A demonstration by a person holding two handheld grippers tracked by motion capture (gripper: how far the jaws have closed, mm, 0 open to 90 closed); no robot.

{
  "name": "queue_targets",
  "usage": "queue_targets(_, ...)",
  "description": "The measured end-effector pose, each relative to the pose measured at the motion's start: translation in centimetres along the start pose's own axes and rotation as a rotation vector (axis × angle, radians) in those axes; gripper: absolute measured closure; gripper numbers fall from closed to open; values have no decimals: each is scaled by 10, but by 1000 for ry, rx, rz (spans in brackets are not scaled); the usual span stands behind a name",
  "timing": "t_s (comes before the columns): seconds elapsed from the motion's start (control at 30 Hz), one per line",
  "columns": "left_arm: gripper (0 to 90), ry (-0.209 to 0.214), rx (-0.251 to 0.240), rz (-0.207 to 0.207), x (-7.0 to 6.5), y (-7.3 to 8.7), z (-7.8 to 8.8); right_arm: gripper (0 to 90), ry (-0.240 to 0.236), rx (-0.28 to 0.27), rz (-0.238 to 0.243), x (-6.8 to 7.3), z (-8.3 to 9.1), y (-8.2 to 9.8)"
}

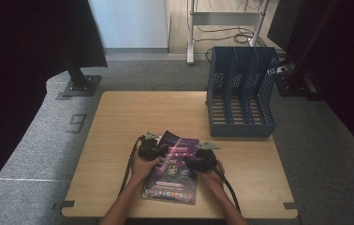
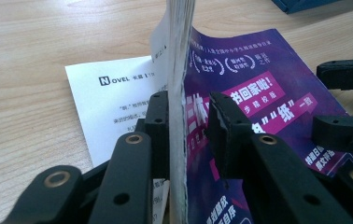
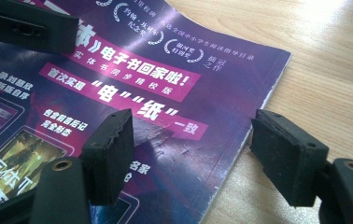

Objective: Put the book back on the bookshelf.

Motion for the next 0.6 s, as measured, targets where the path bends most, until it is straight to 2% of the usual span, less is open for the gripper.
queue_targets(0.17, 760, -2, 8, -13, -2, -2, 1, 296, 1, -1, 0, 0, 0, 0)
queue_targets(0.27, 800, 10, -6, -19, -4, -4, 3, 296, 1, -1, 0, 0, 0, 0)
queue_targets(0.37, 827, 20, -12, -14, -4, -4, 4, 296, 1, -1, 0, 0, 0, 0)
queue_targets(0.47, 842, 50, -20, 0, -4, -6, 7, 295, 1, -1, 0, 0, 0, 0)
queue_targets(0.6, 848, 53, -22, -1, -4, -6, 7, 296, 1, 0, -1, 0, 0, 0)
Point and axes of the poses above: each handheld gripper's, and its own axes: z roughly backward along the jaws, y roughly out of its underside, x roughly to its left, the point moved 4 cm from there along -z, roughly forward along the jaws, and after that the axes turned 1 degree about y, right-handed, at the moved point
